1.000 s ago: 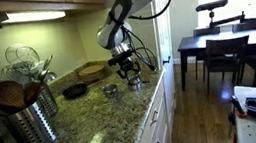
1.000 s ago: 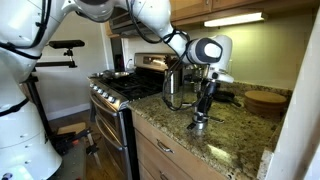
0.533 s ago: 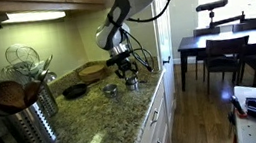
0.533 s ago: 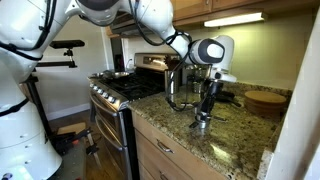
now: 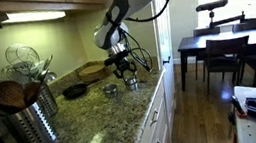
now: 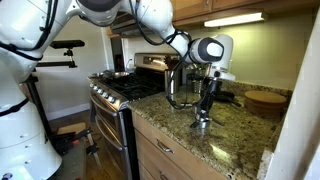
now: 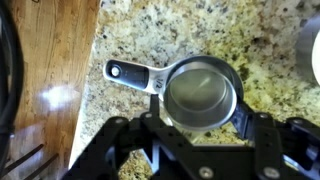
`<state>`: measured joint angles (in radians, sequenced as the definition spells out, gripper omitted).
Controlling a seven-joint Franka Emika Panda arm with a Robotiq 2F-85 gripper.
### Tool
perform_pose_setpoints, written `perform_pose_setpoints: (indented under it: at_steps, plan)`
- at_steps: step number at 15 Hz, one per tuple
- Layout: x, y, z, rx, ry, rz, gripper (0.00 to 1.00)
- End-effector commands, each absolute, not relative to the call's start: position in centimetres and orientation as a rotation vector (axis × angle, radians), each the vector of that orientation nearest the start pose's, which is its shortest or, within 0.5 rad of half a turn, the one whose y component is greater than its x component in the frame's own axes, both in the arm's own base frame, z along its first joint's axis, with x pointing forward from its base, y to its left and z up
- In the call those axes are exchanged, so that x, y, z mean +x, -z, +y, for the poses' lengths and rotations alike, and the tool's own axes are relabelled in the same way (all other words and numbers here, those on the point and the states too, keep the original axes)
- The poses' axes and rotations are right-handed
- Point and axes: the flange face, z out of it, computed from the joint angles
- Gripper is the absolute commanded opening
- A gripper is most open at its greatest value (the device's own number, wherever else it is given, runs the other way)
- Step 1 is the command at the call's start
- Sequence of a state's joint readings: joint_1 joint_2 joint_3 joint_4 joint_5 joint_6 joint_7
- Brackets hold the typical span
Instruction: Put the small pot inside the medium pot and put both pots inside the large pot
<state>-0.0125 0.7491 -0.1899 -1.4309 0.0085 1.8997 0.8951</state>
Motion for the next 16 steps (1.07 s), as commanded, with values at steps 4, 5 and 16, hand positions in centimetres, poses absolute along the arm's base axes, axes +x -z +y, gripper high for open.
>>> perform_pose_setpoints:
  at_steps: [4,5,16]
  plan:
    - [68.4,-24.5,-11.4,-2.897,-0.373,1.661,1.00]
    - [68.3,-24.5,-11.3,-2.911,-0.370,1.639,1.00]
    - [66.2,-27.4,-11.2,-3.076,-0.339,1.374,1.00]
